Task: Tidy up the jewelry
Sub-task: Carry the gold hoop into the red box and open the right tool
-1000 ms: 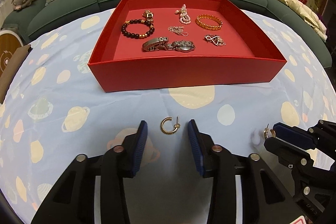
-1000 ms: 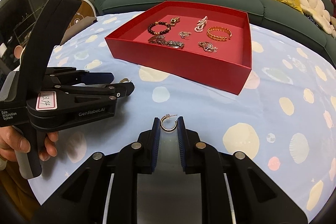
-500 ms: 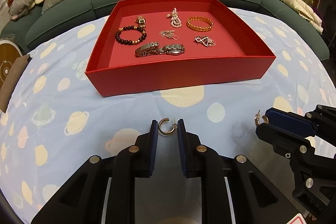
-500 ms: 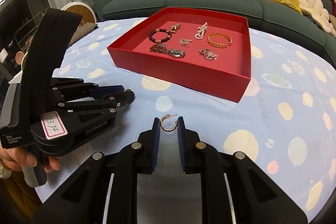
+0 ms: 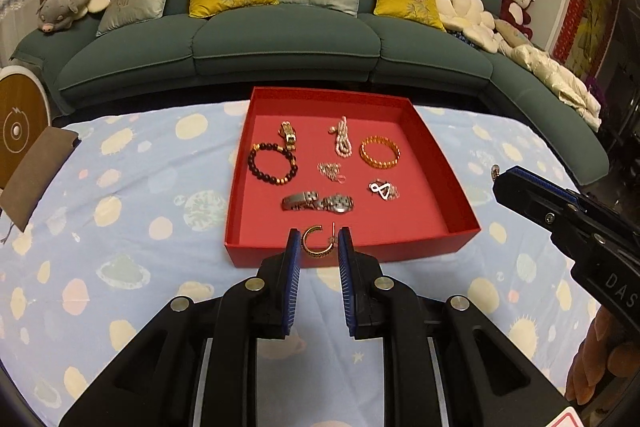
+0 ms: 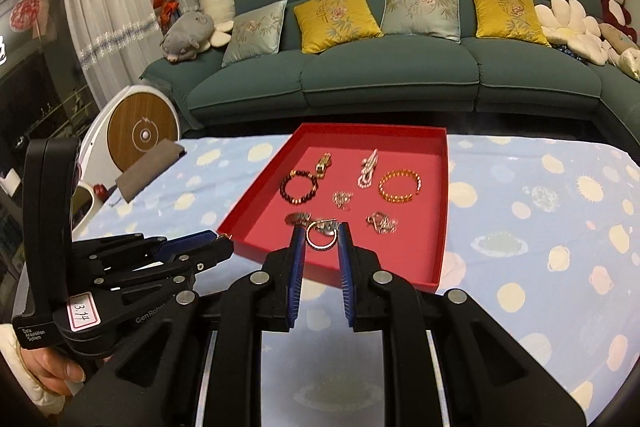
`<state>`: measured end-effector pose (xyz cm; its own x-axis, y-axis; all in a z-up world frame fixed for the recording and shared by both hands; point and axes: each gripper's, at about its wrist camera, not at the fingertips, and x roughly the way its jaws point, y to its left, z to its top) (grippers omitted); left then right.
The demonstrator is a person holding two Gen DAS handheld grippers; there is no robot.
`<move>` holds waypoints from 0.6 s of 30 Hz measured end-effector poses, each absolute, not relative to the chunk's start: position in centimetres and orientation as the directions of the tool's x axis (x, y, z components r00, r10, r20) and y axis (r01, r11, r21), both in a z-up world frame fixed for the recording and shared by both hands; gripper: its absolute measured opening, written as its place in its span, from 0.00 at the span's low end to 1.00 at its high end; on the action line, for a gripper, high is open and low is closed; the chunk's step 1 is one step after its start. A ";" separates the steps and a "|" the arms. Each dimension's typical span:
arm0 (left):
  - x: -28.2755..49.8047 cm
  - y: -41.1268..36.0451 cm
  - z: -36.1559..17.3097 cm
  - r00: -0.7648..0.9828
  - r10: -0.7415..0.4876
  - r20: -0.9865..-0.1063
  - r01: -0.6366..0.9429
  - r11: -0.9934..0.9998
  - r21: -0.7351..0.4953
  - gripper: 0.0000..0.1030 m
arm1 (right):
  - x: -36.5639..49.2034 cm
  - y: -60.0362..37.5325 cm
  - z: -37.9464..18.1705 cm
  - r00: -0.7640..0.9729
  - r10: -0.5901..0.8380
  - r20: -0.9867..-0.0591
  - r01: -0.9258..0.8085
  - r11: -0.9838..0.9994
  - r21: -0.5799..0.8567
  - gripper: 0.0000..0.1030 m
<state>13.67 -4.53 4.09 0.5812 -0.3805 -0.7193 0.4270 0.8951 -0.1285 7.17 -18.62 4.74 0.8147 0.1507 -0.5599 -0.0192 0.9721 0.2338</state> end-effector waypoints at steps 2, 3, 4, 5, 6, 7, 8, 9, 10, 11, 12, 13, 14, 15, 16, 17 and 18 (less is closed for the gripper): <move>14.1 -4.4 5.2 0.597 -0.388 -0.702 0.420 0.897 -0.138 0.15 | 7.5 -19.2 5.4 0.828 0.144 -0.542 -0.003 0.968 0.252 0.16; 14.3 -4.3 5.7 0.608 -0.388 -0.692 0.417 0.898 -0.137 0.15 | 7.7 -19.5 5.7 0.833 0.139 -0.535 0.007 0.965 0.261 0.15; 14.5 -4.3 6.1 0.618 -0.386 -0.685 0.415 0.900 -0.134 0.15 | 7.9 -19.7 5.9 0.837 0.137 -0.530 0.015 0.962 0.272 0.16; 14.7 -4.3 6.5 0.629 -0.383 -0.676 0.408 0.903 -0.132 0.15 | 8.2 -19.9 6.0 0.840 0.135 -0.526 0.023 0.959 0.282 0.16; 15.0 -4.2 6.8 0.635 -0.383 -0.671 0.400 0.906 -0.138 0.15 | 8.4 -20.1 6.2 0.842 0.131 -0.523 0.031 0.957 0.290 0.16; 15.3 -4.2 7.0 0.638 -0.385 -0.668 0.391 0.908 -0.150 0.15 | 8.6 -20.1 6.2 0.844 0.130 -0.520 0.036 0.954 0.297 0.16; 15.6 -4.2 7.1 0.639 -0.385 -0.666 0.382 0.910 -0.160 0.15 | 8.9 -20.1 6.3 0.846 0.129 -0.518 0.040 0.952 0.303 0.16; 15.9 -4.2 7.1 0.641 -0.385 -0.664 0.374 0.912 -0.167 0.15 | 9.0 -20.1 6.3 0.846 0.128 -0.517 0.043 0.951 0.305 0.16; 16.2 -4.3 7.2 0.645 -0.379 -0.663 0.364 0.916 -0.169 0.15 | 9.2 -20.0 6.4 0.847 0.127 -0.517 0.044 0.951 0.306 0.16; 16.5 -4.4 7.1 0.649 -0.374 -0.663 0.357 0.919 -0.168 0.15 | 9.4 -19.8 6.3 0.846 0.124 -0.519 0.046 0.952 0.303 0.16; 16.7 -4.5 7.1 0.653 -0.365 -0.663 0.349 0.923 -0.164 0.15 | 9.5 -19.7 6.2 0.845 0.119 -0.521 0.052 0.952 0.301 0.16; 17.0 -4.5 7.0 0.658 -0.353 -0.665 0.338 0.928 -0.158 0.15 | 9.6 -19.7 6.0 0.844 0.116 -0.524 0.055 0.952 0.301 0.16; 17.3 -4.6 6.8 0.661 -0.344 -0.667 0.330 0.931 -0.153 0.15 | 9.8 -19.6 5.9 0.841 0.115 -0.528 0.058 0.952 0.299 0.16; 17.6 -4.7 6.6 0.664 -0.332 -0.670 0.321 0.936 -0.146 0.15 | 10.0 -19.5 5.8 0.839 0.111 -0.533 0.060 0.954 0.294 0.16; 17.9 -4.7 6.5 0.665 -0.325 -0.672 0.312 0.939 -0.145 0.16 | 10.1 -19.4 5.7 0.837 0.108 -0.536 0.062 0.955 0.290 0.16; 18.1 -4.8 6.5 0.663 -0.325 -0.674 0.309 0.939 -0.148 0.16 | 10.3 -19.3 5.6 0.835 0.106 -0.539 0.064 0.956 0.286 0.16; 18.3 -4.8 6.4 0.663 -0.322 -0.676 0.304 0.941 -0.149 0.16 | 10.3 -19.3 5.5 0.835 0.103 -0.541 0.066 0.956 0.284 0.16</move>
